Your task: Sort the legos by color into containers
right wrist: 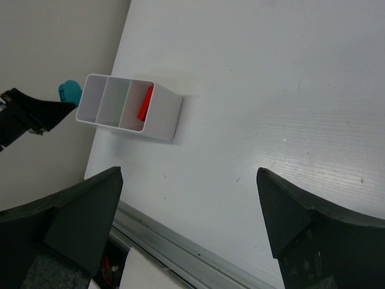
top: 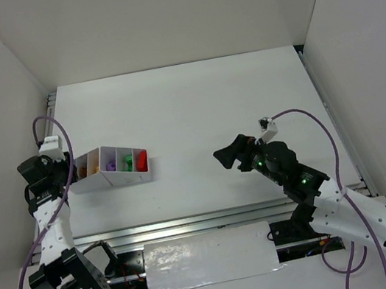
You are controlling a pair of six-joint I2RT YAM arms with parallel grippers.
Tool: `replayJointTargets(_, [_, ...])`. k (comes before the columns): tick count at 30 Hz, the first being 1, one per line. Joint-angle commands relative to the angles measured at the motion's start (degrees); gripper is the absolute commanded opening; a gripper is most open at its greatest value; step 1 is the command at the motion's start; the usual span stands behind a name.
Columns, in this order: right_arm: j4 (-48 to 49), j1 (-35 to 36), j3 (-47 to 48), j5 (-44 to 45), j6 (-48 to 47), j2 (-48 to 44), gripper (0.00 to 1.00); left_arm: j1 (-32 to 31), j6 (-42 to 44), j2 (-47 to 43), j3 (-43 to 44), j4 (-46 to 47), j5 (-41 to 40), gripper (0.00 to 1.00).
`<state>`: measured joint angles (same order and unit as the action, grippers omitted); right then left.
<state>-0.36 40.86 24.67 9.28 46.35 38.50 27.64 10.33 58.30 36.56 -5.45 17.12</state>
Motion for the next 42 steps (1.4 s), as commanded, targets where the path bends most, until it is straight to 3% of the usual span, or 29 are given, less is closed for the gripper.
replayJointTargets(1, [2.8,-0.3,-0.8,-0.7,-0.7,-1.2,1.00,0.3,-1.6,-0.7,0.9,0.1,-4.9,0.00])
replayJointTargets(9, [2.9,-0.3,-1.0,-1.1,-0.8,-1.7,1.00,-0.4,-2.3,-1.3,0.7,-1.2,-10.6,0.00])
replayJointTargets(18, [2.9,-0.3,-1.3,-0.9,-1.0,-2.2,1.00,-1.6,-2.2,-1.0,-0.3,-0.9,-10.9,0.00])
replayJointTargets(22, [3.2,-0.3,-1.4,-1.2,-1.0,-1.9,1.00,-1.8,-2.5,-0.4,-0.4,-0.5,-10.8,0.10])
replayJointTargets(26, [3.1,-0.3,-1.5,-0.9,-1.0,-1.9,1.00,-1.9,-2.7,0.8,-0.6,-0.3,-10.8,0.11])
replayJointTargets(32, [3.4,-0.3,-1.5,-1.1,-1.1,-1.7,1.00,-2.1,-3.1,1.5,-1.0,0.2,-11.2,0.19])
replayJointTargets(35, [3.4,-0.3,-1.5,-1.3,-1.2,-1.7,1.00,-2.2,-4.3,1.5,-1.0,0.8,-13.5,0.28])
replayJointTargets(42, [3.7,-0.3,-1.7,-1.4,-1.3,-1.9,1.00,-2.8,-4.4,1.6,-1.2,1.1,-14.3,0.35])
